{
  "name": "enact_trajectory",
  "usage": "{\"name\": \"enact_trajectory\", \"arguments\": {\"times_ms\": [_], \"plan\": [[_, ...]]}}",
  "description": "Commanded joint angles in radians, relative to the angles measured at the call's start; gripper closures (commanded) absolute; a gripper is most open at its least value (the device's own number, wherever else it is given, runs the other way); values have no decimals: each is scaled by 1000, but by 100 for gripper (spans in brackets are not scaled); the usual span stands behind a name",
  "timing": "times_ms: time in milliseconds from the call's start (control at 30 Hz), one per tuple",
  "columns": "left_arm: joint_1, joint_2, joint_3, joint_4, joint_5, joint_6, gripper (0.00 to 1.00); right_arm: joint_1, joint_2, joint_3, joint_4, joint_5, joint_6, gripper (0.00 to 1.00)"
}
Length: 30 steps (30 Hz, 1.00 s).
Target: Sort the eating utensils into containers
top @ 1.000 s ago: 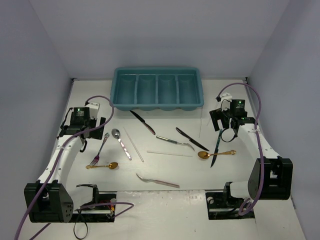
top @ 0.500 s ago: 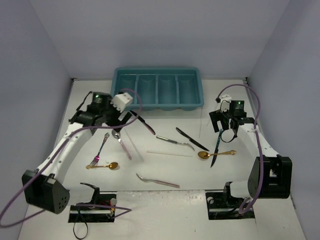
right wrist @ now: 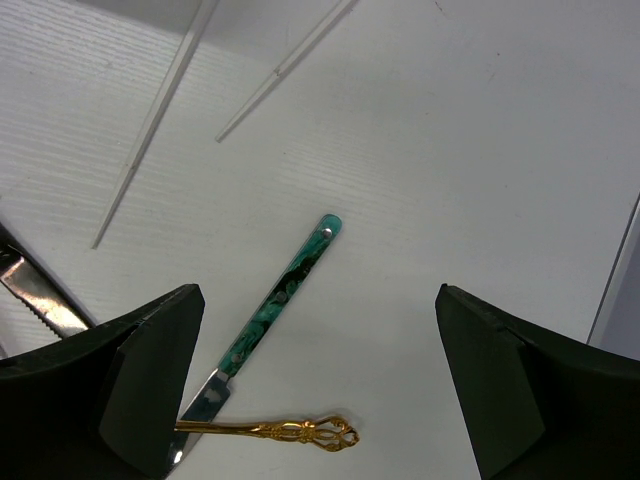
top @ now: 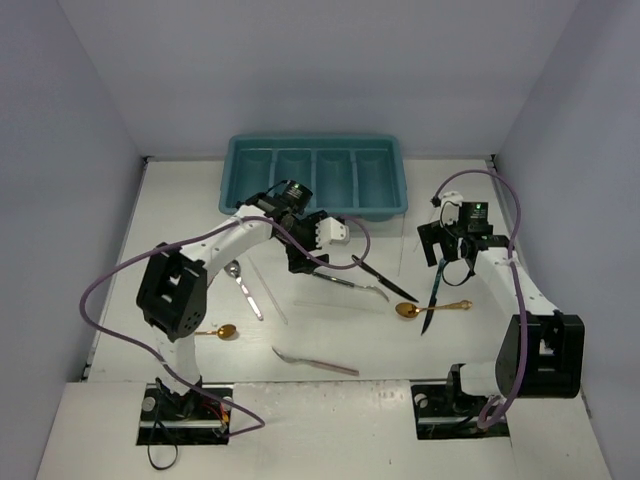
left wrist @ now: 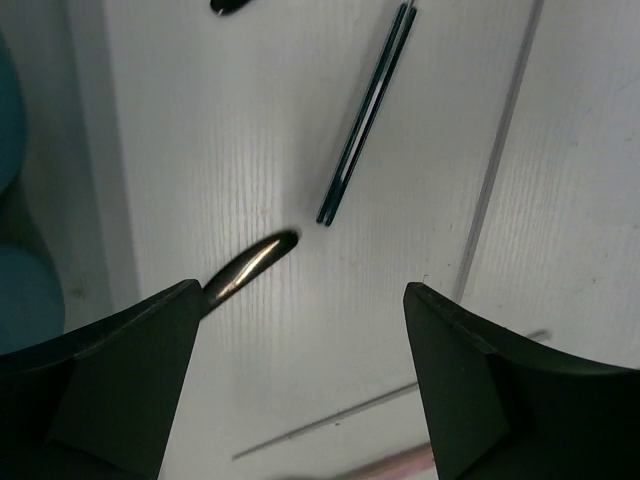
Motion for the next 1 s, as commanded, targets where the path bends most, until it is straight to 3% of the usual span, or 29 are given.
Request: {"name": "enact_trajectory", "arguments": {"times_ms": [0, 333, 667, 967], "plan": [[-50, 53, 145, -45, 149, 126, 23, 6, -54, 37, -4, -15, 25, 0], [-95, 220, 252, -104, 192, 202, 29, 4, -72, 94, -36, -32, 61, 0], [-126, 303, 260, -146, 197, 236, 33, -11, -87, 112, -56, -40, 51, 0], [-162, 356, 251, -147, 83, 219, 63, -28, -99, 98, -59, -42, 37, 0]]}}
